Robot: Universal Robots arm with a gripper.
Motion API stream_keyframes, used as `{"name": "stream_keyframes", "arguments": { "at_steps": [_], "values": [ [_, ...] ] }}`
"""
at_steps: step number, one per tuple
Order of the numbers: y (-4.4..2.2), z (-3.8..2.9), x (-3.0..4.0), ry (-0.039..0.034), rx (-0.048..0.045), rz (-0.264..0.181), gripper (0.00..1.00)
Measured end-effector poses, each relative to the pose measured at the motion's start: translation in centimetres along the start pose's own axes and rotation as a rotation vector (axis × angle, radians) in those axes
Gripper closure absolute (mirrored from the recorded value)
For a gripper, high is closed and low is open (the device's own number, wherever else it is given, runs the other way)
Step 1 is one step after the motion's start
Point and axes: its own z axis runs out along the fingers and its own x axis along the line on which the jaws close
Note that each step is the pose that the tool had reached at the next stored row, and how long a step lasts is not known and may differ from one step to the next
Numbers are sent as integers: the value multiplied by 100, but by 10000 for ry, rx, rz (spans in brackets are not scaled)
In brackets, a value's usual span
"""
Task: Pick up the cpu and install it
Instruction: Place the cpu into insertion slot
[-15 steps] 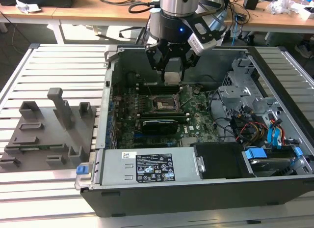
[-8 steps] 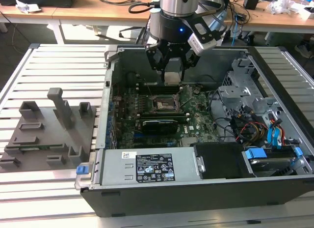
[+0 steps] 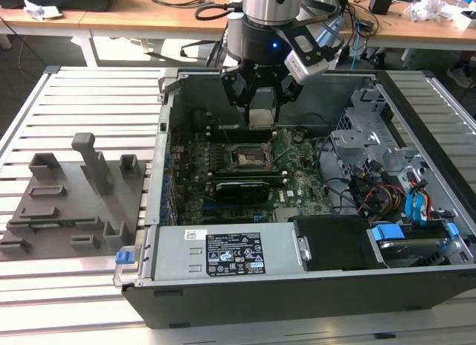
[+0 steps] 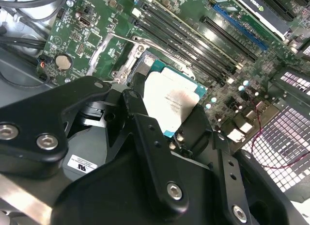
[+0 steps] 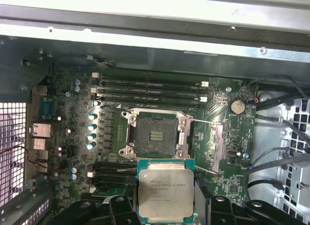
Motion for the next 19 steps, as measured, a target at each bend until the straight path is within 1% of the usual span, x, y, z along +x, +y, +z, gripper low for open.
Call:
{"name": "stream_keyframes", "arguments": {
  "at_steps": [7, 9, 11, 13, 16, 19],
  "values": [
    [0, 0, 0, 29, 25, 691, 45],
    [0, 0, 0, 43, 36, 1047, 45],
    [0, 0, 0, 62, 52, 1531, 45],
    [0, 0, 0, 77, 63, 1868, 45],
    [0, 0, 0, 95, 84, 2319, 45],
    [0, 0, 0, 106, 97, 2592, 45]
  ]
}}
